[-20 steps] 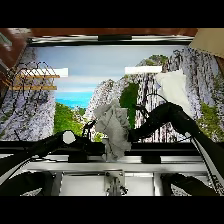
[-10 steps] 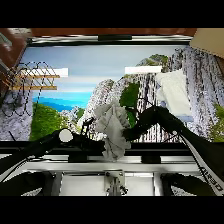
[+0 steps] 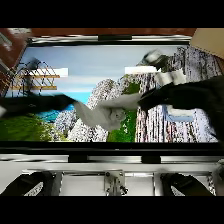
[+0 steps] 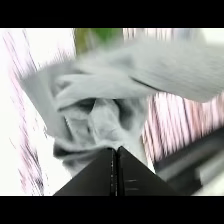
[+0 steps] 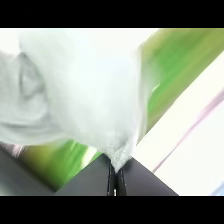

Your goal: Fold the shirts.

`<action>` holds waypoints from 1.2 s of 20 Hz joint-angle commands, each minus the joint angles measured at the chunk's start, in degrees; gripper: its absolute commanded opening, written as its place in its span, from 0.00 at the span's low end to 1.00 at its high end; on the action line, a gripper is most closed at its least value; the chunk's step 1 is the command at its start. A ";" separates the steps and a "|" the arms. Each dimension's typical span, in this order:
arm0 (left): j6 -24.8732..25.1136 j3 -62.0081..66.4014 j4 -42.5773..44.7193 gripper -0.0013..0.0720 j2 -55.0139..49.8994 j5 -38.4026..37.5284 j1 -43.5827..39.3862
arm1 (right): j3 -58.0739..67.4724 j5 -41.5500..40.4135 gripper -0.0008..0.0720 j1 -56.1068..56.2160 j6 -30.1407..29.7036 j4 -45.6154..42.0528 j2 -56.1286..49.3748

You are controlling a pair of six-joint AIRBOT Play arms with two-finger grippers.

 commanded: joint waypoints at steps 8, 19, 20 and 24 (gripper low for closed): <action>0.87 41.97 3.43 0.06 11.74 4.17 16.70 | 26.12 21.59 0.11 0.04 12.17 -13.68 16.52; 1.42 35.28 23.28 0.06 8.46 -20.72 16.72 | 26.12 41.70 0.11 0.04 26.95 -28.79 10.54; 1.20 31.76 22.86 0.06 8.50 -22.27 16.70 | 26.12 46.14 0.11 0.04 29.62 -28.61 8.00; -1.16 16.55 22.64 0.06 8.52 -22.38 16.70 | 26.12 53.96 0.11 -0.04 40.48 -28.96 -6.88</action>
